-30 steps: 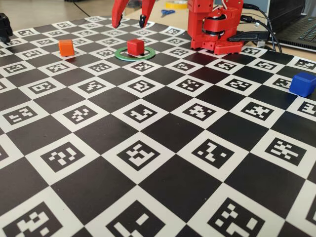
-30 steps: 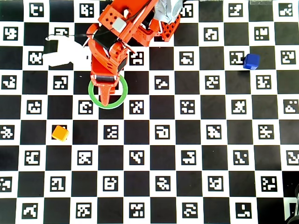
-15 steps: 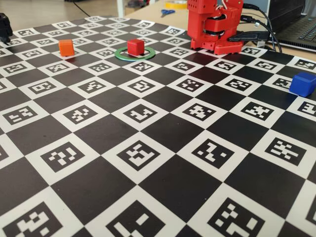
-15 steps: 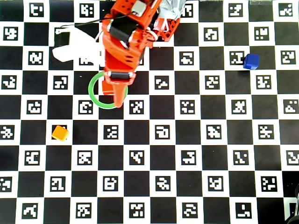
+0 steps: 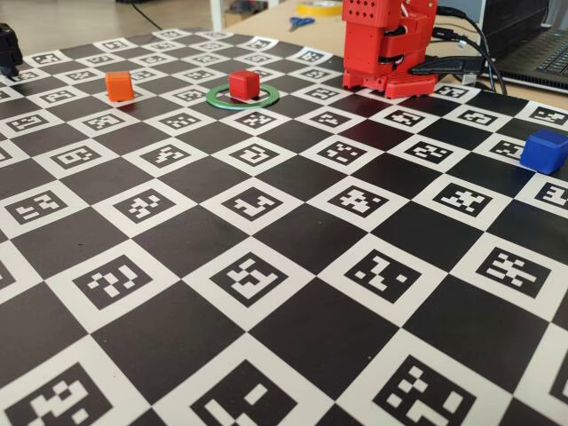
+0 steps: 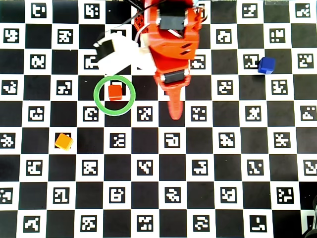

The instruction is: Grab the red cube then put it in the green circle then put the blue cube on top and finally the orange cube on top

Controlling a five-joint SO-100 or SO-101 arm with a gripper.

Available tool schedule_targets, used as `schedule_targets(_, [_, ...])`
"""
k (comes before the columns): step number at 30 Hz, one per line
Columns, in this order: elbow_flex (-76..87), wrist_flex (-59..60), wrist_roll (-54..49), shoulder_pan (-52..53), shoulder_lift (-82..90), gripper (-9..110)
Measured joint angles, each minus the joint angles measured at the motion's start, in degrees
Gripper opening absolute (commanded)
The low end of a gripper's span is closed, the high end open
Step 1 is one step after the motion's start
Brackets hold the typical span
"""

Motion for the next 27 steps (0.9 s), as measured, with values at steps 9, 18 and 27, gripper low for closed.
schedule_targets(9, [-5.8,0.6,-0.3,-16.1,-6.5,42])
schedule_targets(18, [-8.2,0.7,-5.6,-28.8,-11.9,42])
schedule_targets(27, [-8.2,0.7,-10.4,-35.7,-16.4,43])
